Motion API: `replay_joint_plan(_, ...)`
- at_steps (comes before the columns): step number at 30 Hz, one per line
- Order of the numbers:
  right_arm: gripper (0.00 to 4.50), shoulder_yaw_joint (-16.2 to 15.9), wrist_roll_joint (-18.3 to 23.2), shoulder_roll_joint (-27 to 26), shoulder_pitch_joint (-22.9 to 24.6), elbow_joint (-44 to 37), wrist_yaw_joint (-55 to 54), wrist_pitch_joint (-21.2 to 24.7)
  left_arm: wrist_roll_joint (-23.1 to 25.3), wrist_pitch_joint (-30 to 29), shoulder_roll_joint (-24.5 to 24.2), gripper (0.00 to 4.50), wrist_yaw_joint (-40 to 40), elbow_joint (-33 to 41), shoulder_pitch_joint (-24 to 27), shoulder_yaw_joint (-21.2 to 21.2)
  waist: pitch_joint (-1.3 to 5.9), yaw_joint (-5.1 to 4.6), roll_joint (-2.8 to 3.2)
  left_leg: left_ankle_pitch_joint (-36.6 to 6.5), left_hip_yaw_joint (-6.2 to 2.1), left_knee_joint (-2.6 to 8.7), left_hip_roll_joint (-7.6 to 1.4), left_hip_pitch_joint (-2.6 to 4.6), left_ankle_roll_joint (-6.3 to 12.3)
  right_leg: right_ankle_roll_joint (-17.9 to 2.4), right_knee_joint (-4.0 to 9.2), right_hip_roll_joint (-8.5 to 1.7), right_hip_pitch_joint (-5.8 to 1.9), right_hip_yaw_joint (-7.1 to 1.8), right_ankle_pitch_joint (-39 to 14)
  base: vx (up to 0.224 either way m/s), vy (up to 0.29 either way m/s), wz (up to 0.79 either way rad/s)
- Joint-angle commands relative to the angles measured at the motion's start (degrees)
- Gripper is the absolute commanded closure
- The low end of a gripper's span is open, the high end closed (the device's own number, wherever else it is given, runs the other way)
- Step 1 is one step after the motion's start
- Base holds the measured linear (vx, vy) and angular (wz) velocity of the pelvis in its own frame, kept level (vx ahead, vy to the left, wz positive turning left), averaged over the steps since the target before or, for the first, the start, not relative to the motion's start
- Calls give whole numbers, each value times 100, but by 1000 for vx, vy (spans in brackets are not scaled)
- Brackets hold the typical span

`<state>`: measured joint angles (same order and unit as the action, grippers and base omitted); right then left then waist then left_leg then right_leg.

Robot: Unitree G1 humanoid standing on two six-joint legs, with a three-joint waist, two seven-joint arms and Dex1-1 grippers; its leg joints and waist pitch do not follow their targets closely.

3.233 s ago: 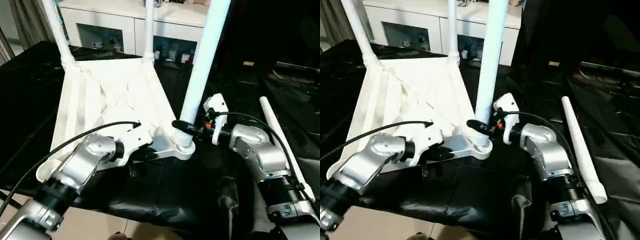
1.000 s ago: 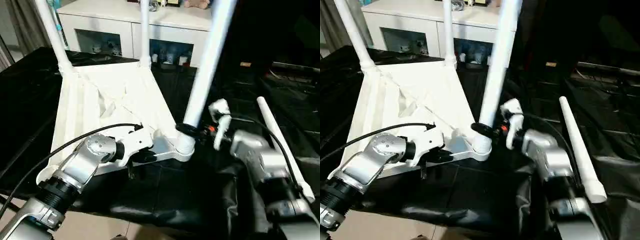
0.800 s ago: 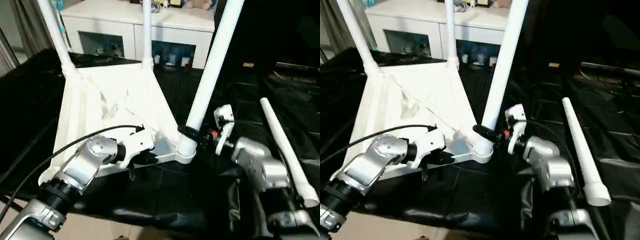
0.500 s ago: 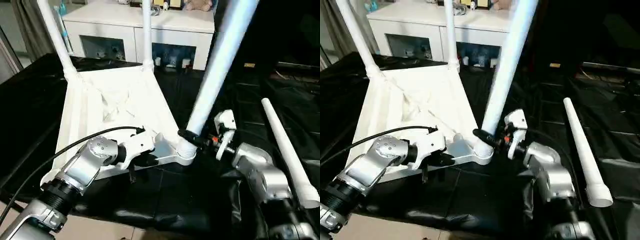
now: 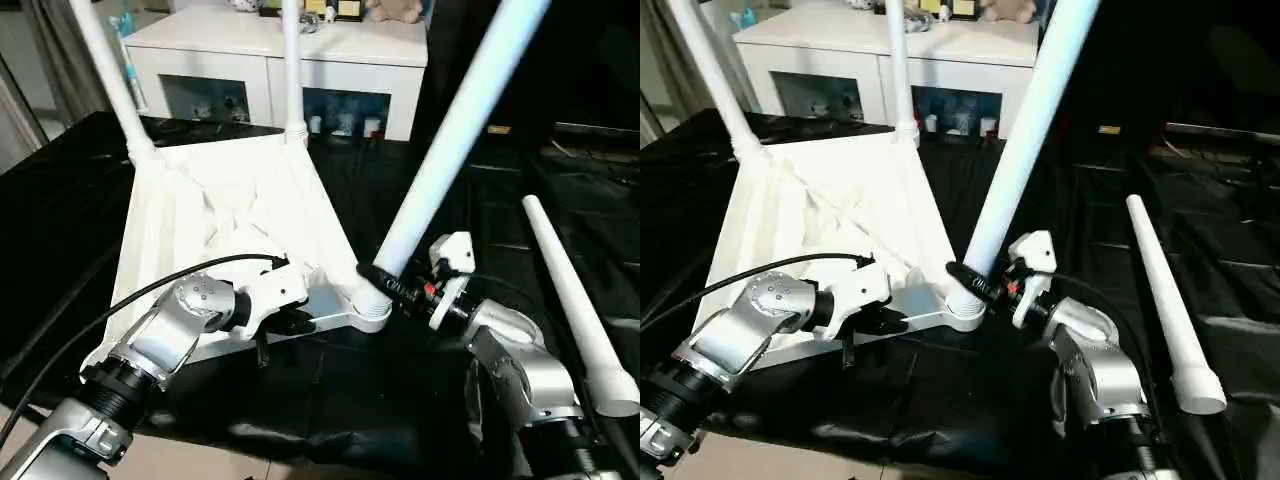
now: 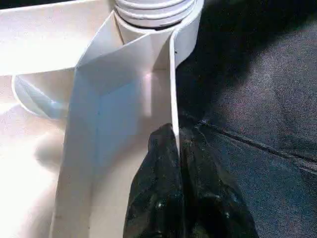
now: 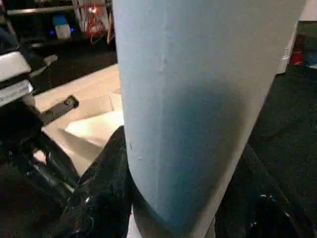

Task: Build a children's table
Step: Insert table leg to table base

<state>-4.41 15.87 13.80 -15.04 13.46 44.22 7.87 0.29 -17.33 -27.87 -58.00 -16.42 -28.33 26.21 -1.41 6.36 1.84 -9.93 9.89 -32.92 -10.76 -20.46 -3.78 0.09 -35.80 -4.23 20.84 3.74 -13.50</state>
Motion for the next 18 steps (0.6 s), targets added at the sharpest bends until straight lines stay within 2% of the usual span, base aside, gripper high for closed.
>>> replay_joint_plan(1,266,-359,-522,174,329,378,1,234,202,-75,-59,450,153,-50,40,-85,155,2,-40,-2063,-137,492,-265,50,-113,-796,609,-451,-74,-316,-2034,0,0,0)
replay_joint_plan(2,266,-359,-522,174,329,378,1,234,202,-75,-59,450,153,-50,40,-85,151,0,-30,-2065,-132,491,-266,52,-116,-787,615,-450,-63,-321,-2039,0,0,0)
replay_joint_plan(3,266,-415,-525,190,316,353,13,253,194,-96,-36,450,198,-31,71,-102,150,-3,-60,-2053,-133,496,-269,49,-105,-784,614,-454,-62,-326,-2033,0,0,0)
replay_joint_plan(6,266,-499,-562,212,296,346,28,250,185,-116,-29,450,222,1,101,-112,151,-14,-52,-2086,-136,510,-275,53,-131,-779,610,-440,-56,-322,-1950,0,0,0)
replay_joint_plan(7,266,-614,-609,212,220,380,55,314,179,-136,-29,450,247,38,140,-121,146,-24,-130,-2148,-138,520,-274,57,-133,-762,607,-443,-53,-318,-2021,0,0,0)
replay_joint_plan(8,266,-660,-629,212,178,402,65,354,172,-143,-29,450,252,52,155,-126,144,-22,-122,-2202,-130,520,-272,69,-146,-729,633,-451,-39,-329,-2136,0,0,0)
replay_joint_plan(9,266,-726,-668,220,116,442,98,409,168,-143,-30,450,260,69,175,-130,140,-26,-158,-2216,-130,523,-275,71,-142,-720,641,-452,-35,-331,-2168,0,0,0)
replay_joint_plan(10,266,-764,-689,220,67,473,127,446,165,-142,-32,450,264,80,186,-132,138,-24,-138,-2246,-137,532,-276,73,-157,-707,647,-454,-34,-332,-2215,0,0,0)
replay_joint_plan(11,266,-769,-666,202,7,503,152,525,163,-141,-37,450,267,93,195,-134,138,-26,-138,-2259,-139,532,-278,77,-168,-706,649,-456,-27,-333,-2212,0,0,0)
replay_joint_plan(12,266,-768,-649,192,-25,519,162,570,162,-141,-39,450,268,100,200,-135,140,-32,-170,-2260,-145,540,-279,74,-175,-711,636,-452,-34,-331,-2176,0,0,0)
replay_joint_plan(13,266,-758,-615,179,-88,550,171,664,160,-141,-44,450,267,111,210,-139,139,-33,-177,-2267,-143,545,-284,73,-176,-710,636,-448,-30,-334,-2123,0,0,0)
replay_joint_plan(14,266,-755,-604,174,-180,615,186,726,159,-136,-51,450,267,126,227,-146,148,-38,-217,-2244,-136,545,-284,76,-170,-709,635,-444,-37,-332,-2070,0,0,0)
replay_joint_plan(16,266,-727,-574,167,-269,692,202,810,151,-134,-55,450,254,146,243,-154,137,-44,-202,-2274,-137,553,-280,82,-179,-721,638,-449,-30,-328,-2079,0,0,0)
replay_joint_plan(18,266,-672,-539,172,-441,895,216,920,145,-126,-77,450,217,174,269,-161,141,-63,-228,-2292,-143,561,-279,83,-190,-716,643,-456,-38,-325,-2123,0,0,0)
